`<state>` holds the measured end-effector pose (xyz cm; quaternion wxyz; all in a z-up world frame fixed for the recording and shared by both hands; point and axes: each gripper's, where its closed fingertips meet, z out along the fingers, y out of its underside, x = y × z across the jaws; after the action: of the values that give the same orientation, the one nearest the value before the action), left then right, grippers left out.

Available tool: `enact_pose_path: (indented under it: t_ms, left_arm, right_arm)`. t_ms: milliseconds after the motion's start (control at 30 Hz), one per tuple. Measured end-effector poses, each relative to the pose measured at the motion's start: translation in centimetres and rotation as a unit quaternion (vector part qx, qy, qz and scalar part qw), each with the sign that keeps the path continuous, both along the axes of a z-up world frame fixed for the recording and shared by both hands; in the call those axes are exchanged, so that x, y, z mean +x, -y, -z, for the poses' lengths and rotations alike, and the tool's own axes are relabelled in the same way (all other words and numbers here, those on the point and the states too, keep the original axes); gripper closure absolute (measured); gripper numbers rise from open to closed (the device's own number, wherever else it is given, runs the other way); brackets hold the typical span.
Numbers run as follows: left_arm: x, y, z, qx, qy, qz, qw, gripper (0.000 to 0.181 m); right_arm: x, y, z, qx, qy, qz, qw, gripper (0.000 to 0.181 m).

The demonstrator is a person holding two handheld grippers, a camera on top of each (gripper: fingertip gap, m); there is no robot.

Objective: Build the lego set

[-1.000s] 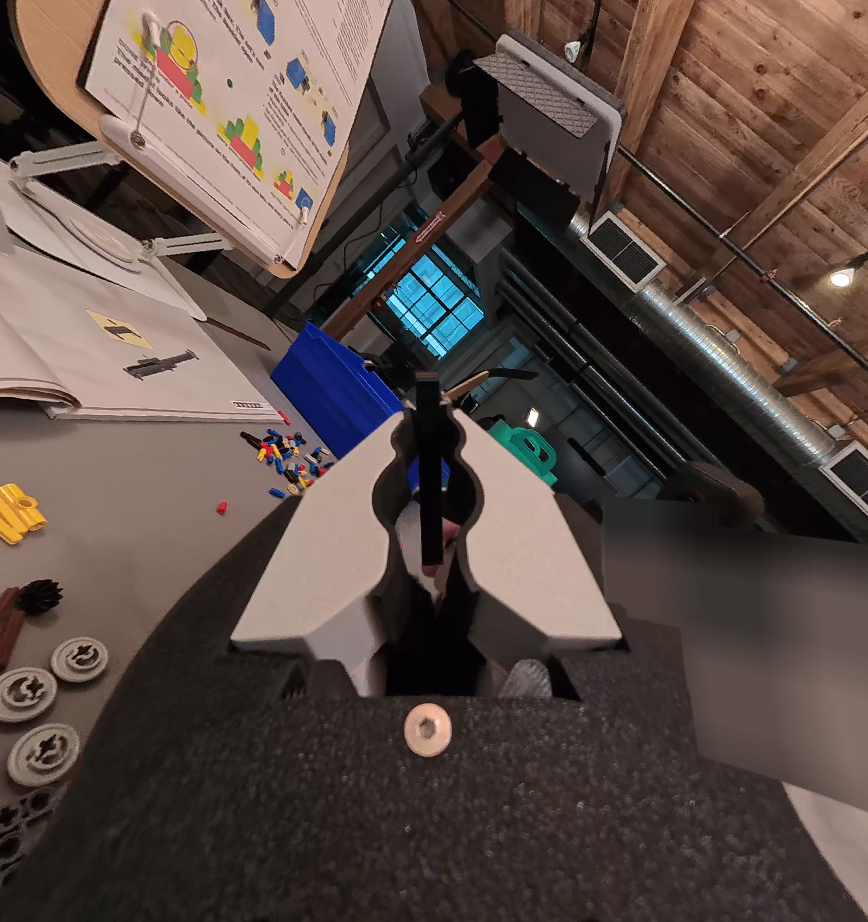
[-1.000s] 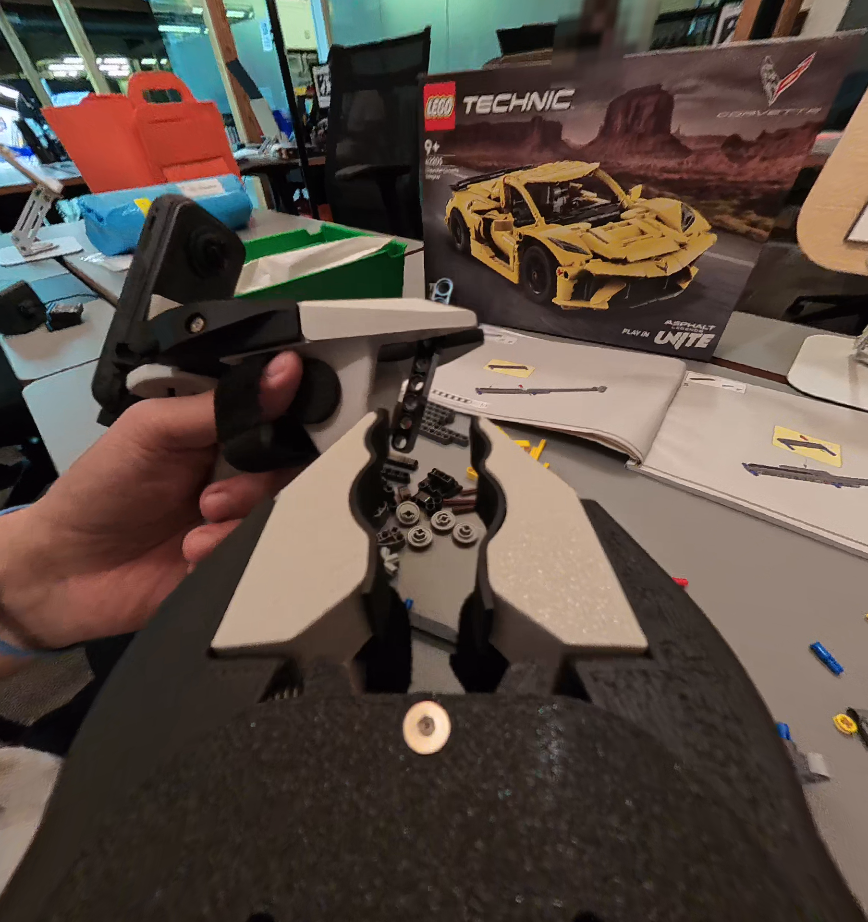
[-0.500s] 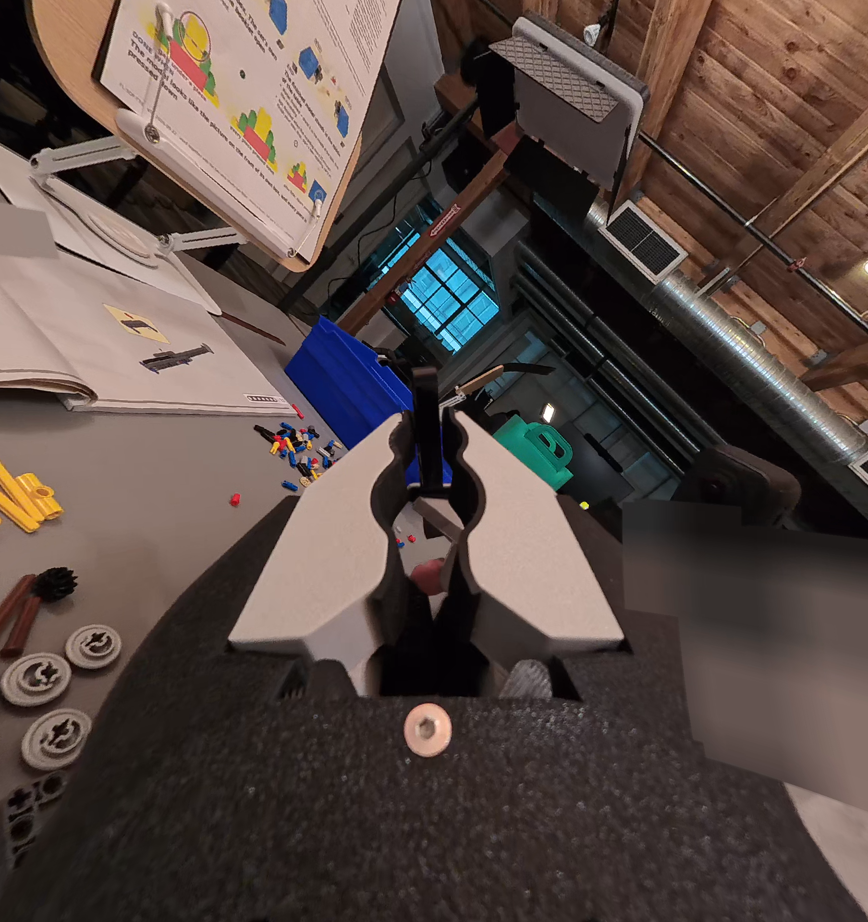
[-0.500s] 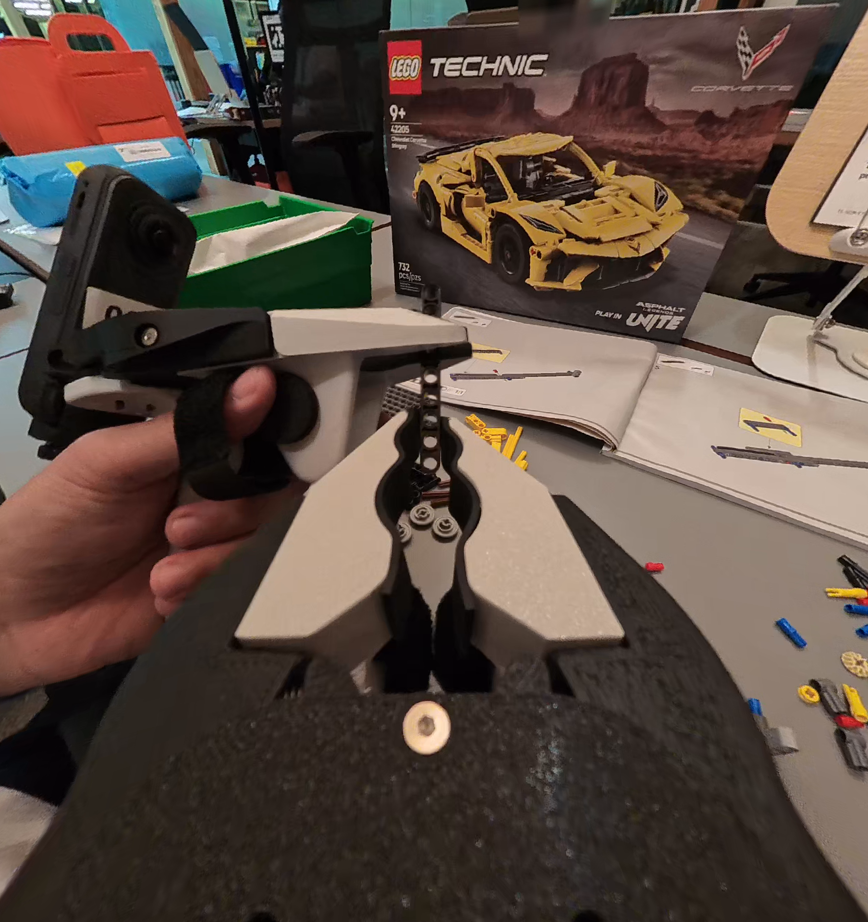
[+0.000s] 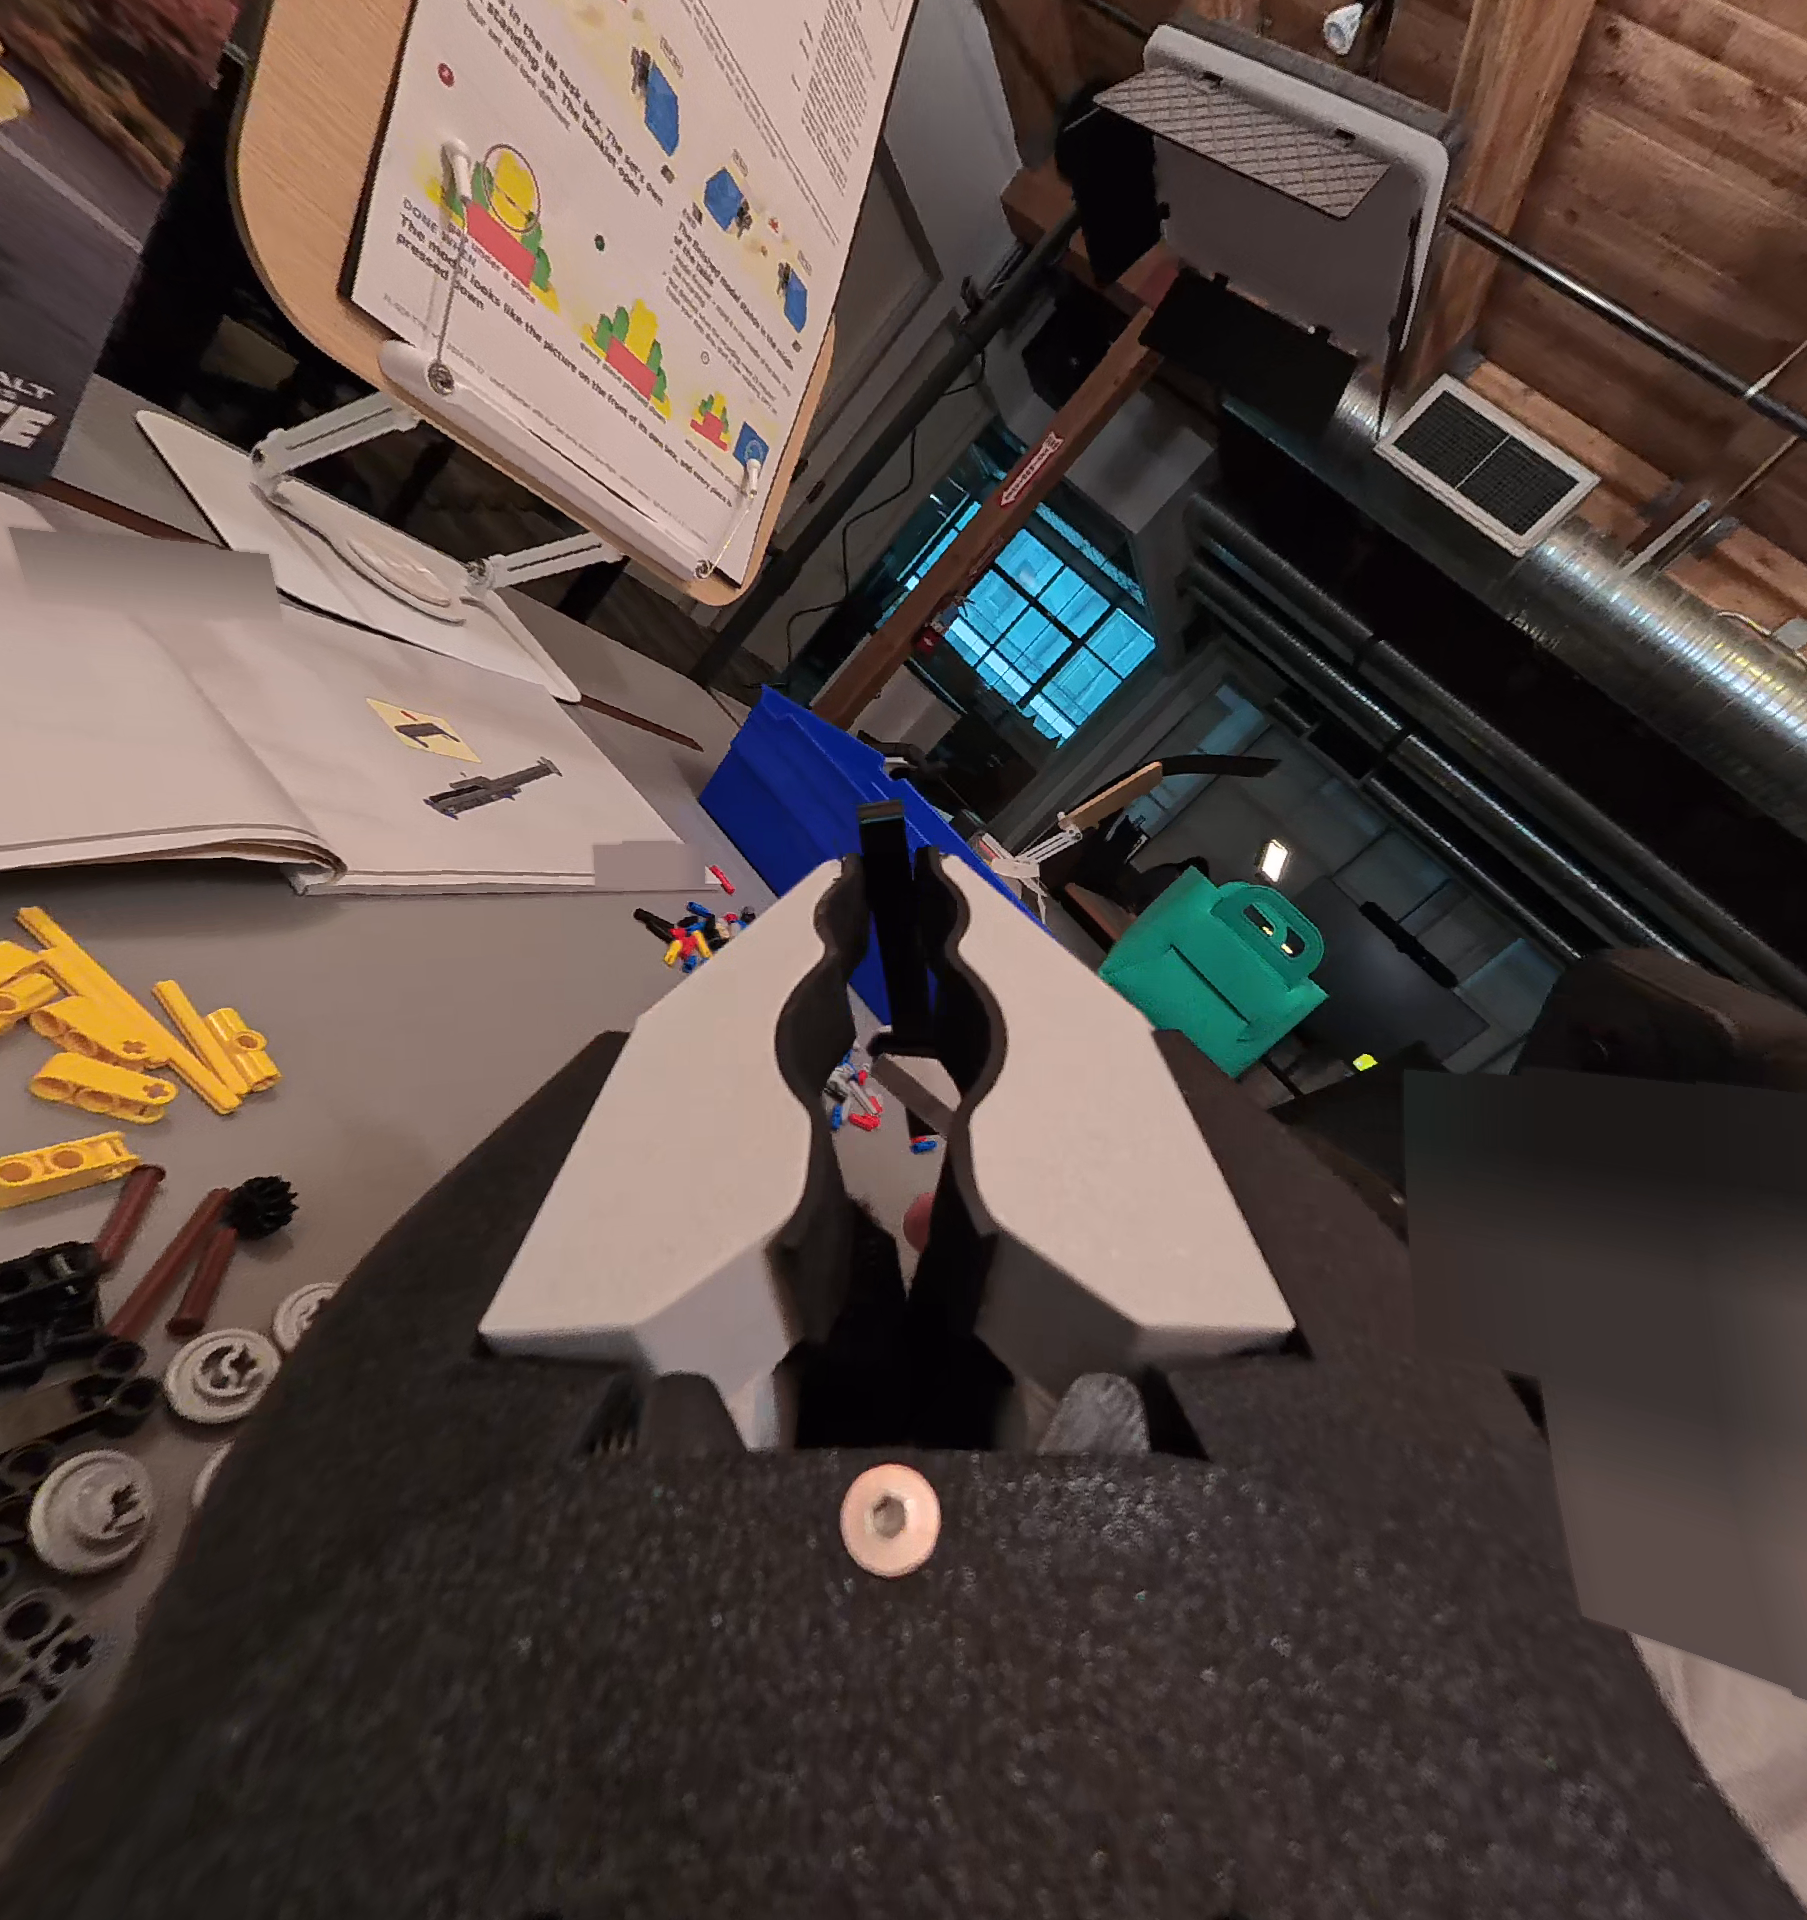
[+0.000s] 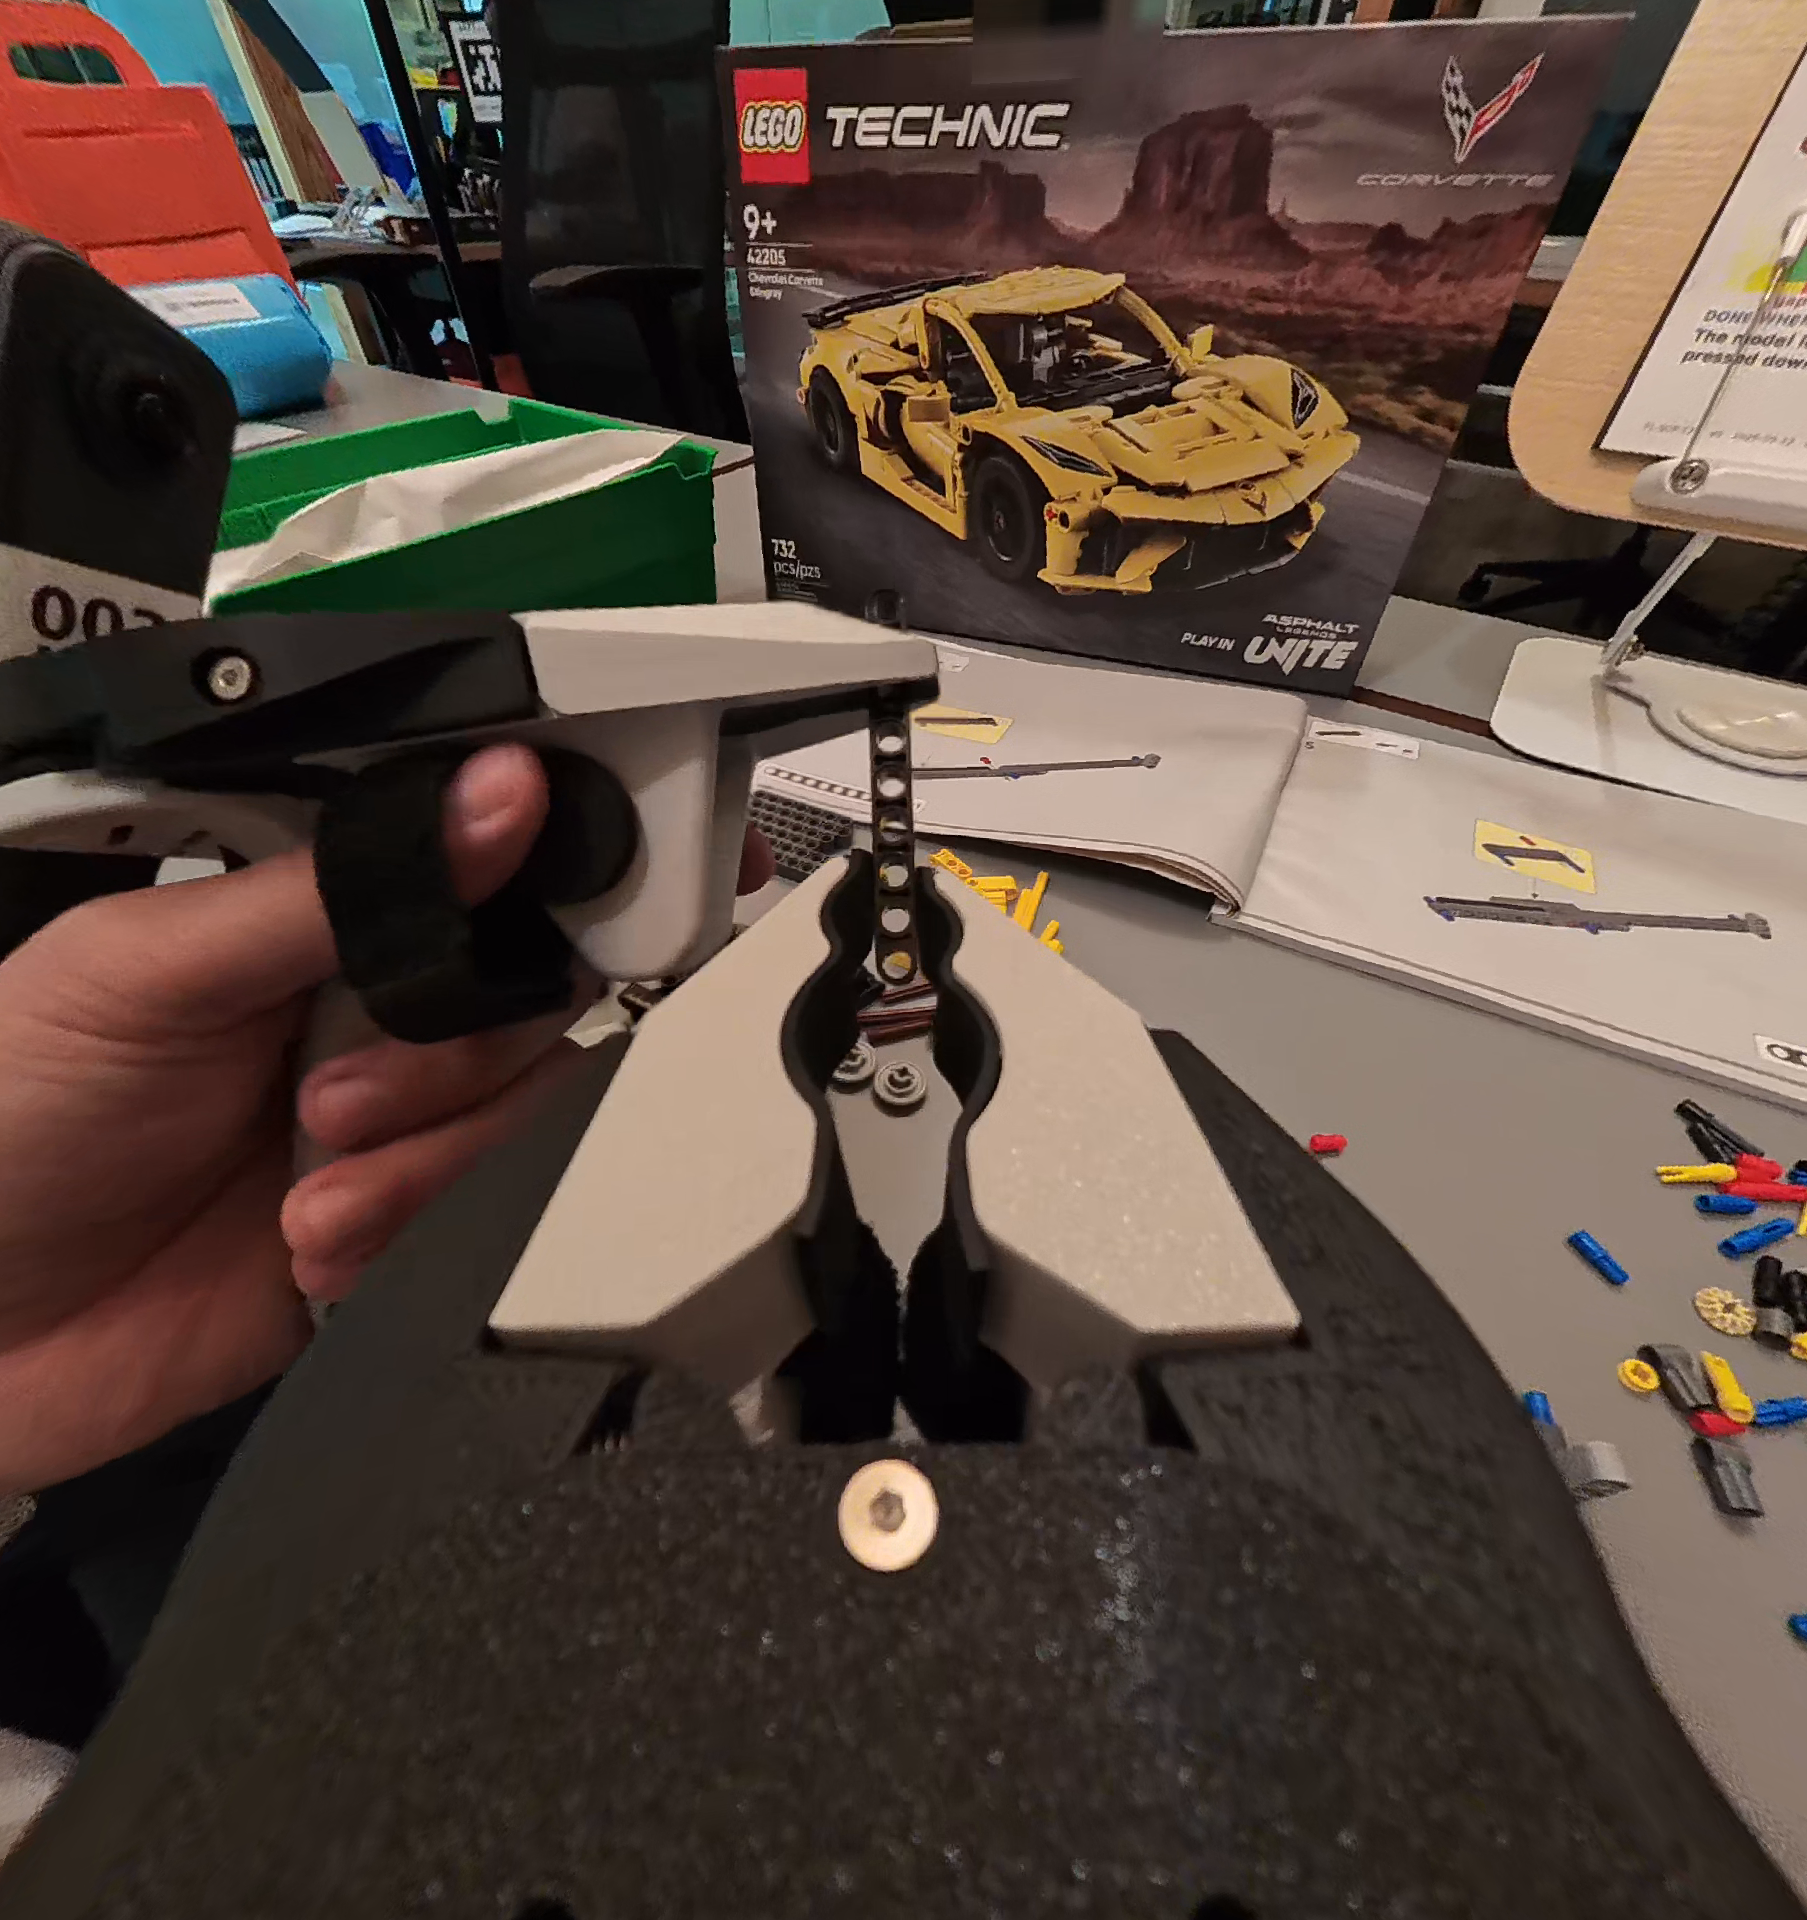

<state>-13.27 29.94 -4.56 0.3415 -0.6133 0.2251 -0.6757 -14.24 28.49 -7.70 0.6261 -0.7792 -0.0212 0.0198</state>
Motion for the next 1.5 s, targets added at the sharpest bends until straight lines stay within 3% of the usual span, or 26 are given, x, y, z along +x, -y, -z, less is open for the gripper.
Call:
enact_pose_path:
  t_ms: [500, 633, 800, 867, 1033, 1133, 1500]
  left_arm:
    - [0.2, 0.3, -0.2, 0.013, 0.0, 0.008, 1.0, 0.175]
    - [0.6, -0.8, 0.3, 0.054, -0.027, 0.019, 0.998, 0.175]
    - [3.1, -3.5, 3.0, 0.163, -0.115, 0.016, 0.98, 0.175]
    - [4.6, -4.6, 3.1, 0.172, -0.128, 0.015, 0.977, 0.175]
    - [8.4, -7.0, 2.2, 0.245, -0.148, -0.006, 0.958, 0.175]
    - [9.5, -7.5, 2.1, 0.232, -0.117, -0.003, 0.966, 0.175]
    - [8.1, -8.7, 2.2, 0.222, -0.089, 0.011, 0.971, 0.175]
  right_arm:
    - [-0.6, 0.2, -0.1, 0.01, -0.019, -0.002, 1.0, 0.173]
    - [3.1, 2.3, -1.1, 0.02, 0.001, 0.005, 1.0, 0.168]
    - [10.7, 4.5, 5.6, -0.138, -0.037, -0.02, 0.99, 0.158]
    - [11.6, 4.5, 7.0, -0.145, -0.057, -0.026, 0.987, 0.166]
    - [12.3, 4.0, 9.7, -0.192, 0.026, 0.015, 0.981, 0.166]
    - [12.4, 3.5, 10.6, -0.222, 0.036, 0.013, 0.974, 0.163]
    - [11.9, 2.8, 13.7, -0.308, 0.034, -0.013, 0.951, 0.168]
